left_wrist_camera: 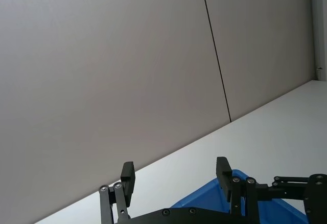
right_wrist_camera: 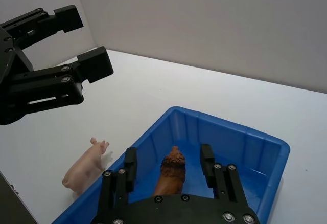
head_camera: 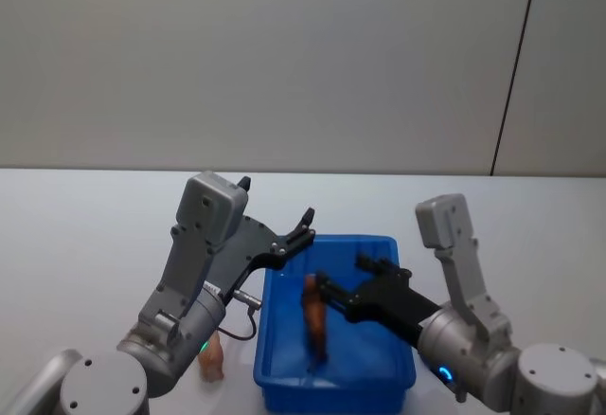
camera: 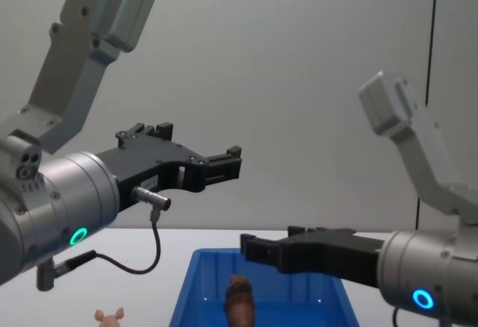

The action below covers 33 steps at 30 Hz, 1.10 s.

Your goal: Pick up the two dolls from the table and place them into the box.

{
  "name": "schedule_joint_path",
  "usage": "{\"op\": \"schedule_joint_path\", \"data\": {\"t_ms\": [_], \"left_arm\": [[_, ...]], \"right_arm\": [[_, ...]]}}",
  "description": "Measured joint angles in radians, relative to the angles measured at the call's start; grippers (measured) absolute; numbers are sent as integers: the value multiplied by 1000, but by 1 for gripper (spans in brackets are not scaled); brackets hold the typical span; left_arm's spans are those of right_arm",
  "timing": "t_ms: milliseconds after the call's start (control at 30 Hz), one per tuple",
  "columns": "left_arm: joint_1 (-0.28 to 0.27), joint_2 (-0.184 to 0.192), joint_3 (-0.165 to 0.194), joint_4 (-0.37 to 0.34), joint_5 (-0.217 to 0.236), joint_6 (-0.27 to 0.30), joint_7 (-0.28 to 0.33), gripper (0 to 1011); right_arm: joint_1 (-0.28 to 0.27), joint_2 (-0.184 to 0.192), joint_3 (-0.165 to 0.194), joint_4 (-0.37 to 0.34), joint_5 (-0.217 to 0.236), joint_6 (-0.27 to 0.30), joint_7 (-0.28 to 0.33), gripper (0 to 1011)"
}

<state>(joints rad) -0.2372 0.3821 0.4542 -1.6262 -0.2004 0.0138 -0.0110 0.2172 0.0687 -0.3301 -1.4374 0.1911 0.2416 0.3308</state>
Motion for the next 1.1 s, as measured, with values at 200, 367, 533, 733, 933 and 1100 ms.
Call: {"op": "schedule_joint_path", "data": {"t_ms": [200, 367, 533, 733, 933, 1100], "left_arm": [[0, 0, 0, 0, 0, 0, 0, 1001], [0, 0, 0, 0, 0, 0, 0, 1001], [0, 0, 0, 0, 0, 0, 0, 1001], [0, 0, 0, 0, 0, 0, 0, 1001], [0, 0, 0, 0, 0, 0, 0, 1001], [0, 0, 0, 0, 0, 0, 0, 1001]], "right_arm": [[11, -8, -3, 22, -7, -5, -12, 877], [6, -2, 1, 19, -9, -10, -41, 999], [-21, 20, 16, -13, -6, -13, -84, 1001], [-60, 53, 37, -59, 4, -13, -126, 1001], [-97, 88, 58, -94, 16, -5, -155, 1001], [-123, 114, 74, -108, 27, 0, -170, 1001]]}}
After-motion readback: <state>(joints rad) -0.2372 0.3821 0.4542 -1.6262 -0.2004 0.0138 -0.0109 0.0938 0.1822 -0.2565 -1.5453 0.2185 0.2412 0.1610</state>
